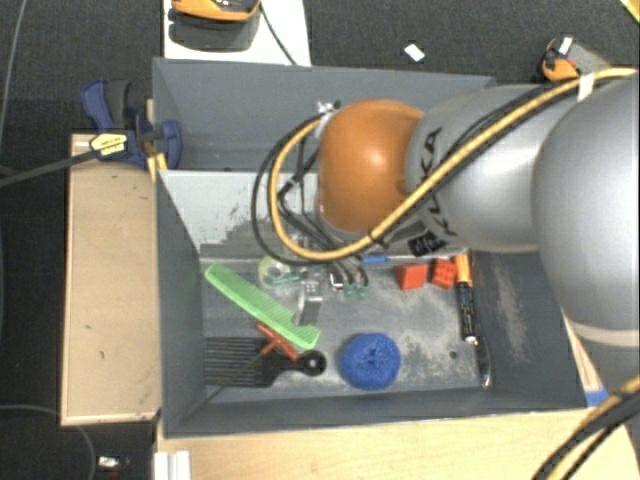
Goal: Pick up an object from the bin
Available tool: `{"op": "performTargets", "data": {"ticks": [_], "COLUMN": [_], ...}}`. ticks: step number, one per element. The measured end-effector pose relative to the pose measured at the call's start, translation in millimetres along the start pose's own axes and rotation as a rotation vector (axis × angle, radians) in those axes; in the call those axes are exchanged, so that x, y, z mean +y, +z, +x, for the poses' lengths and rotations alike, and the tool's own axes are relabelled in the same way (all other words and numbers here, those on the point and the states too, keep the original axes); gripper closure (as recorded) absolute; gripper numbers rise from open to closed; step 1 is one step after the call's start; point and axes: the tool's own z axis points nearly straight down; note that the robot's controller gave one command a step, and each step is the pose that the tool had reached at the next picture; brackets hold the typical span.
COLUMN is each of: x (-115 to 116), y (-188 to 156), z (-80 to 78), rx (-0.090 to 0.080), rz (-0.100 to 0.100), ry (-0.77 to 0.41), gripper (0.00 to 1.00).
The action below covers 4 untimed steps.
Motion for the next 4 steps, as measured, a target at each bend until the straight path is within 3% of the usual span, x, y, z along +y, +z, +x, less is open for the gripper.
{"op": "performTargets", "data": {"ticks": [1, 2, 3, 4], "x": [-1, 23, 23, 105], "y": [-4, 58, 44, 44], "z": [-2.1, 51.2, 64.3, 49.2], "rx": [-0.007, -0.009, -0.009, -0.006], "rz": [-0.001, -0.002, -0.001, -0.006], "ry": [0.004, 0.16, 0.084, 0.102], "gripper": [0.0, 0.0, 0.0, 0.0]}}
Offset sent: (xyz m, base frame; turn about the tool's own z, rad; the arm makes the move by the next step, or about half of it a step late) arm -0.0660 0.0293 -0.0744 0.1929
